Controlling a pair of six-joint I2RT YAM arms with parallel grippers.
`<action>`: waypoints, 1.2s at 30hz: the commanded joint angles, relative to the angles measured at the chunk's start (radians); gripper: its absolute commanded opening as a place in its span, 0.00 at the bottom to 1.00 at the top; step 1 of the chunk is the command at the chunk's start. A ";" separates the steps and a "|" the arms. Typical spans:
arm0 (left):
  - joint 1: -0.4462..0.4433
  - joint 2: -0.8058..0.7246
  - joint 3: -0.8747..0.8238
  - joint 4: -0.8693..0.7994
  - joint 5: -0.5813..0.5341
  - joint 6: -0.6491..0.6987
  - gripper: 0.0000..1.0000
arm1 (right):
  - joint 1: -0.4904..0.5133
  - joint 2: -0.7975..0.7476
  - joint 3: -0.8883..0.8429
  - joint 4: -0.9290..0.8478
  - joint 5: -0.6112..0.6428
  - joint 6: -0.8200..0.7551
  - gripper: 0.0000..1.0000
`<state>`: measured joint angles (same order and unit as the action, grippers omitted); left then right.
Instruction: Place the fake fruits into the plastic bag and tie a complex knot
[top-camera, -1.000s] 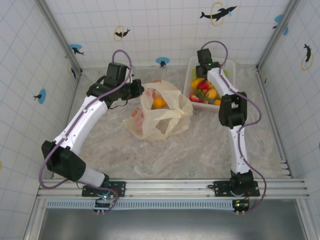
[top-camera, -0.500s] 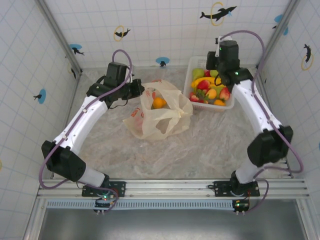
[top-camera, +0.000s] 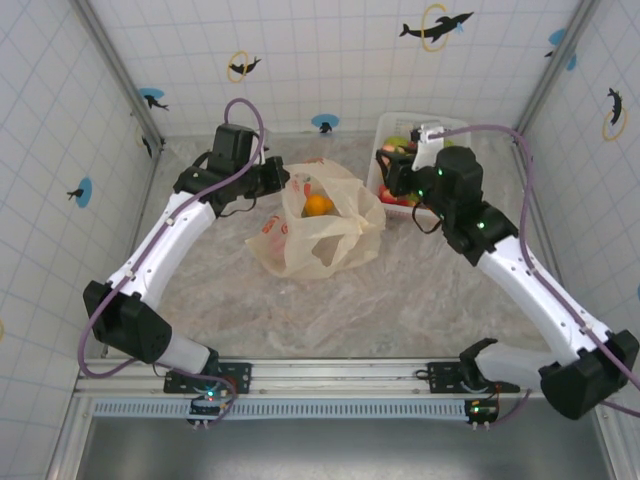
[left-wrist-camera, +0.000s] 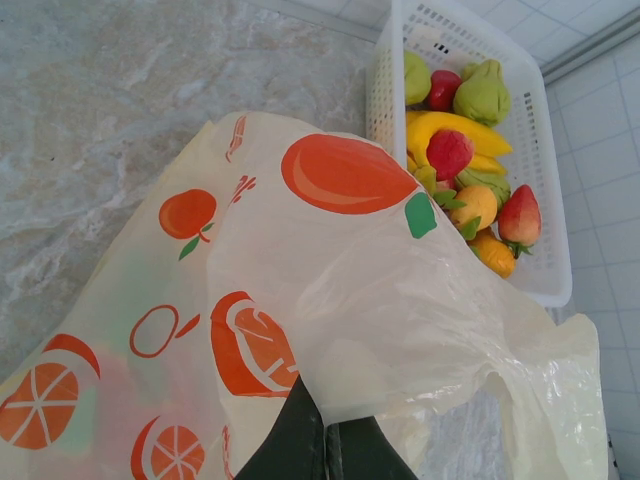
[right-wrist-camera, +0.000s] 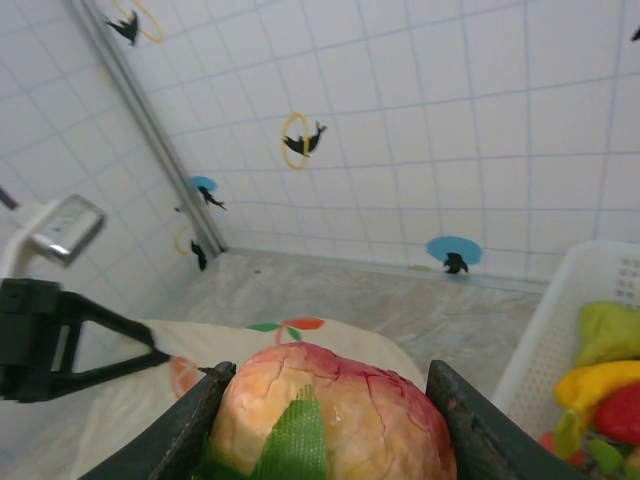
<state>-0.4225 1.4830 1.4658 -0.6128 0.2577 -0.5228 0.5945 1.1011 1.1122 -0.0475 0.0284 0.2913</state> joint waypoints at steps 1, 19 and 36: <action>0.008 -0.012 -0.014 0.018 0.013 0.011 0.00 | 0.045 -0.028 -0.049 0.099 -0.036 0.053 0.46; 0.008 -0.033 -0.023 0.018 0.012 0.010 0.00 | 0.255 0.256 -0.035 0.213 -0.048 0.092 0.46; 0.008 -0.033 -0.043 0.028 0.025 0.021 0.00 | 0.269 0.642 0.184 0.080 0.157 0.104 0.62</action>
<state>-0.4225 1.4677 1.4326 -0.6025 0.2764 -0.5224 0.8585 1.7180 1.2518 0.0589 0.1184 0.3901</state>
